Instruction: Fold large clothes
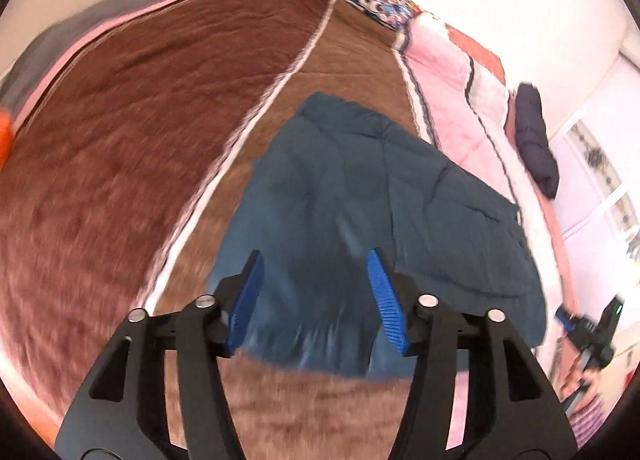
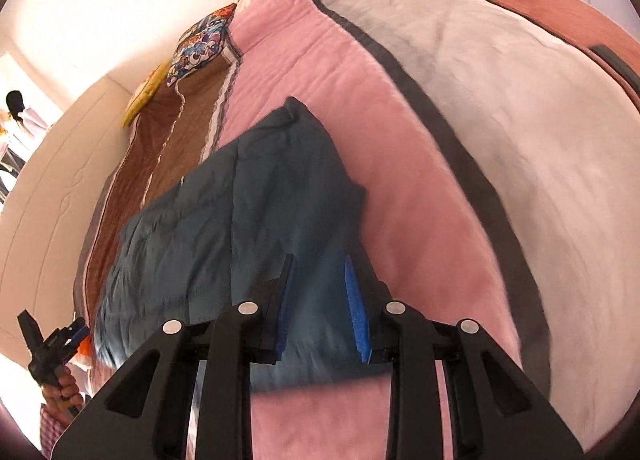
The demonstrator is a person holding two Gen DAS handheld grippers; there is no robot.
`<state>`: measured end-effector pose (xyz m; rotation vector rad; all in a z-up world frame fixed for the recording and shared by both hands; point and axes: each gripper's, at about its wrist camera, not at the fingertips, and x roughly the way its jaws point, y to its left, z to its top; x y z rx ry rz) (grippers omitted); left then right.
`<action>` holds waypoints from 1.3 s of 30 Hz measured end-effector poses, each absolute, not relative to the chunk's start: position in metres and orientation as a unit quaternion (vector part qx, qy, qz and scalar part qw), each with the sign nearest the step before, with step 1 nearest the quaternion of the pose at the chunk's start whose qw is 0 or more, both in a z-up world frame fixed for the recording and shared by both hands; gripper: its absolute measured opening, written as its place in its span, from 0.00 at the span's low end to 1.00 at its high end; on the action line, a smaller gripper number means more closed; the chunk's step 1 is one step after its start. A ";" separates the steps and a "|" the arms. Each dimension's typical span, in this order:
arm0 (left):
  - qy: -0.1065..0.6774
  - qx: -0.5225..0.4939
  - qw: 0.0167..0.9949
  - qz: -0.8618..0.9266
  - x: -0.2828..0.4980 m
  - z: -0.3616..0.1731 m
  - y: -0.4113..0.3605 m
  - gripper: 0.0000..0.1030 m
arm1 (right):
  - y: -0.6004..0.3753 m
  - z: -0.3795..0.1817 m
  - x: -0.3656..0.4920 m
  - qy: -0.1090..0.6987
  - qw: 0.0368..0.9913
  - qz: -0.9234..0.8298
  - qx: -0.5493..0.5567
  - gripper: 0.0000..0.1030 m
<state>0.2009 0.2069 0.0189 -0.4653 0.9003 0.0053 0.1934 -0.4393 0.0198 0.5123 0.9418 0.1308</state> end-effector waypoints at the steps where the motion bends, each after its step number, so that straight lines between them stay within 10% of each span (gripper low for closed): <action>1: 0.429 -0.242 0.870 0.007 0.187 0.017 0.211 0.60 | -0.441 0.019 0.182 0.449 0.856 0.062 0.249 0.28; 3: 0.424 -0.273 0.864 0.010 0.168 0.012 0.217 0.68 | -0.447 0.015 0.160 0.452 0.852 0.056 0.260 0.32; 6: 0.421 -0.328 0.846 0.009 0.145 -0.004 0.222 0.71 | -0.448 0.004 0.132 0.458 0.840 0.054 0.287 0.66; 9: 0.427 -0.369 0.826 0.007 0.138 -0.023 0.219 0.72 | -0.440 -0.008 0.116 0.464 0.828 0.064 0.308 0.72; 39: 0.419 -0.445 0.789 0.060 0.217 -0.088 0.195 0.85 | -0.383 -0.058 0.182 0.464 0.786 0.035 0.407 0.81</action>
